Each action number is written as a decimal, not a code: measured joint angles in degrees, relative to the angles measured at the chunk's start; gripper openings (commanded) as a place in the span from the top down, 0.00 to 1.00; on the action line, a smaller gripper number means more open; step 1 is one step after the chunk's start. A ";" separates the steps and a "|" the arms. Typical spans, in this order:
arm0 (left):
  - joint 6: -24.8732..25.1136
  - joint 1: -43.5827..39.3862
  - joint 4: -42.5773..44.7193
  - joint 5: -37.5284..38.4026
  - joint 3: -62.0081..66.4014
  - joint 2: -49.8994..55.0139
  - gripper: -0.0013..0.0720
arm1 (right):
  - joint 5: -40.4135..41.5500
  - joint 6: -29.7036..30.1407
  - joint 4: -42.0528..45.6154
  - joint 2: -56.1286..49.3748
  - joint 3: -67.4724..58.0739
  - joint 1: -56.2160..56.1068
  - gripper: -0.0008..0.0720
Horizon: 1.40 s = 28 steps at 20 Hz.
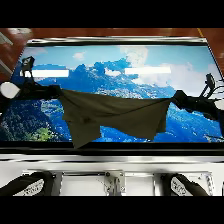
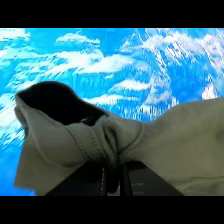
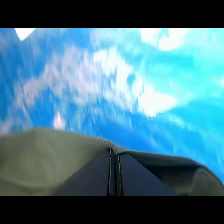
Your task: Fold the shirts.
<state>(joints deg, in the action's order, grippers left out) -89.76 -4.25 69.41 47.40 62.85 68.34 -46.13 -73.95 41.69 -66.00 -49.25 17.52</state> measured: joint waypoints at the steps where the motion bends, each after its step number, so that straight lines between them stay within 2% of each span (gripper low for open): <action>1: 0.04 -0.22 -1.44 -2.89 -0.13 2.95 0.91 | 2.71 1.20 -2.78 -2.78 0.28 -0.07 0.90; 3: 0.15 -0.70 -3.15 -6.45 -0.31 7.37 0.91 | 6.64 3.15 -6.69 -7.72 0.63 -1.16 0.90; 4: 0.22 -0.98 -3.80 -7.41 -0.35 9.29 0.87 | 7.78 3.82 -7.67 -9.68 0.72 -1.97 0.84; 5: 0.35 -1.20 -4.17 -8.02 -0.35 10.78 0.64 | 8.83 4.31 -8.52 -11.26 0.81 -2.80 0.53; 6: 0.37 -1.40 -4.57 -8.09 -0.37 11.85 0.33 | 9.86 4.74 -9.22 -12.44 0.83 -3.52 0.23; 7: 0.37 -1.36 -4.90 -7.87 -0.24 12.52 0.12 | 10.32 5.07 -9.57 -13.14 0.76 -3.98 0.17; 8: 0.39 -0.85 -4.98 -6.64 0.28 12.96 0.08 | 10.12 5.42 -9.97 -13.46 0.48 -3.98 0.17; 11: 0.66 2.71 -3.69 2.84 4.00 13.38 0.08 | 5.51 7.06 -7.61 -12.04 -1.60 -0.68 0.17; 15: 4.17 9.90 -0.72 22.32 6.01 12.31 0.08 | -7.74 5.53 4.94 -8.20 -3.93 8.39 0.17; 18: 5.60 13.14 -1.46 29.92 0.20 10.38 0.07 | -17.75 4.96 12.61 -7.04 -2.12 14.19 0.17; 21: 6.40 13.35 -5.42 29.88 -9.33 9.42 0.07 | -21.24 5.33 14.27 -6.60 2.38 17.25 0.17; 24: 6.86 11.63 -9.66 24.46 -17.27 9.07 0.07 | -20.57 5.84 12.44 -6.45 6.56 18.51 0.17; 28: 7.06 8.94 -13.22 17.09 -21.27 9.29 0.08 | -19.12 6.19 10.71 -6.38 8.87 18.97 0.17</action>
<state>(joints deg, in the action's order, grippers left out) -82.70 4.69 56.18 64.49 41.58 77.62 -65.25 -67.77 52.40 -72.38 -40.38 36.49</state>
